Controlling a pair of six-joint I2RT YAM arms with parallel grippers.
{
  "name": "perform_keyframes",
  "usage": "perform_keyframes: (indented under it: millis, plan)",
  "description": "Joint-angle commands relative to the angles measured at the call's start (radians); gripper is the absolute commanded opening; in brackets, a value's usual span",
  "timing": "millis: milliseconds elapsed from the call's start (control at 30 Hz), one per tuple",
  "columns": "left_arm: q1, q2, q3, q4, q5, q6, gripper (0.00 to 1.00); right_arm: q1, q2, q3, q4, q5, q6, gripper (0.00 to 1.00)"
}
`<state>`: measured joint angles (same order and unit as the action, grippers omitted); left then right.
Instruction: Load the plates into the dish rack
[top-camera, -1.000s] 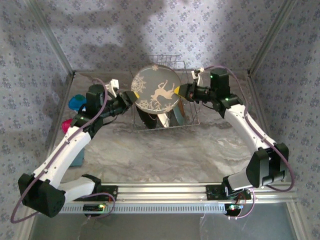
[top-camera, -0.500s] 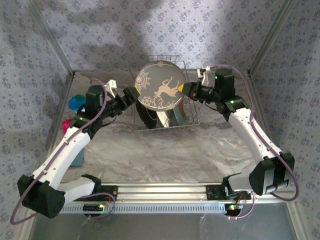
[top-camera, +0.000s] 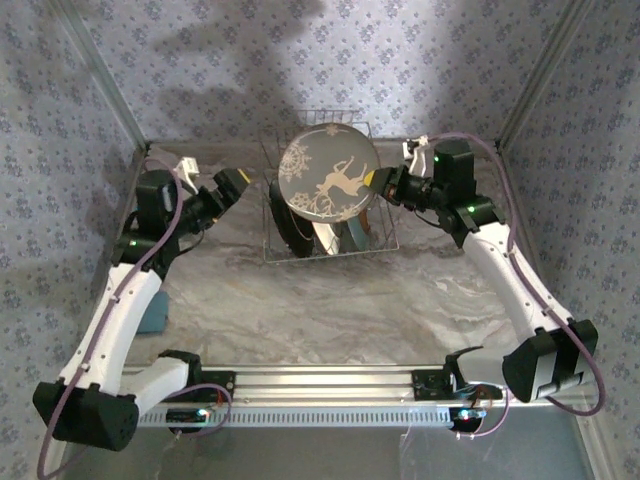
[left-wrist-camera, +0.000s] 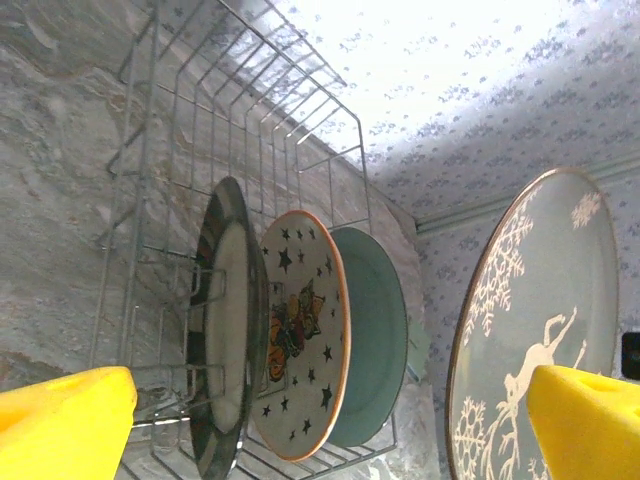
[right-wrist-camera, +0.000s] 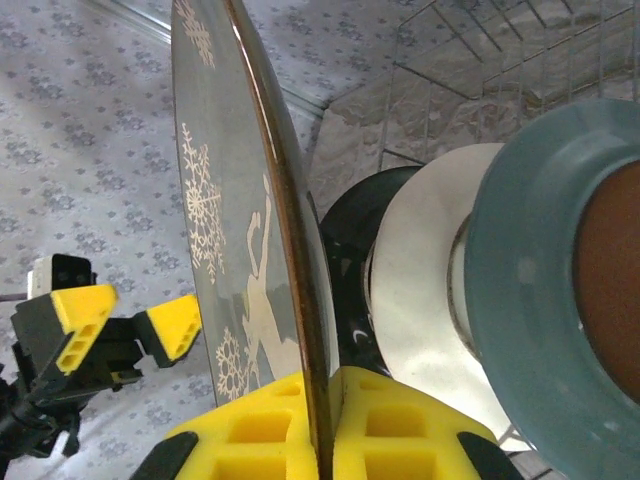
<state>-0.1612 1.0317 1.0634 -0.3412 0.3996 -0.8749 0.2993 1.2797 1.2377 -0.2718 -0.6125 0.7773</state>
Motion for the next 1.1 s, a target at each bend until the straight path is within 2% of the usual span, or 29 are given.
perform_keyframes:
  millis: [0, 133, 333, 533, 733, 1067]
  plan:
    - [0.072, -0.018, 0.027, -0.045, 0.102, 0.024, 0.99, 0.033, -0.057, 0.071, 0.052, 0.055, -0.018, 0.00]
    - [0.133, -0.037, 0.027, -0.094, 0.120, 0.061, 0.99, 0.108, -0.049, 0.141, -0.041, 0.179, -0.082, 0.00]
    - [0.221, -0.015, 0.034, -0.142, 0.215, 0.076, 0.99, 0.247, -0.017, 0.273, -0.150, 0.419, -0.141, 0.00]
    - [0.282, -0.004, 0.038, -0.166, 0.245, 0.100, 0.99, 0.437, 0.048, 0.387, -0.181, 0.649, -0.214, 0.00]
    - [0.328, 0.006, 0.033, -0.175, 0.265, 0.109, 0.99, 0.650, 0.194, 0.606, -0.306, 0.948, -0.366, 0.00]
    - [0.363, 0.003, 0.033, -0.194, 0.268, 0.126, 0.99, 0.773, 0.335, 0.731, -0.352, 1.150, -0.385, 0.00]
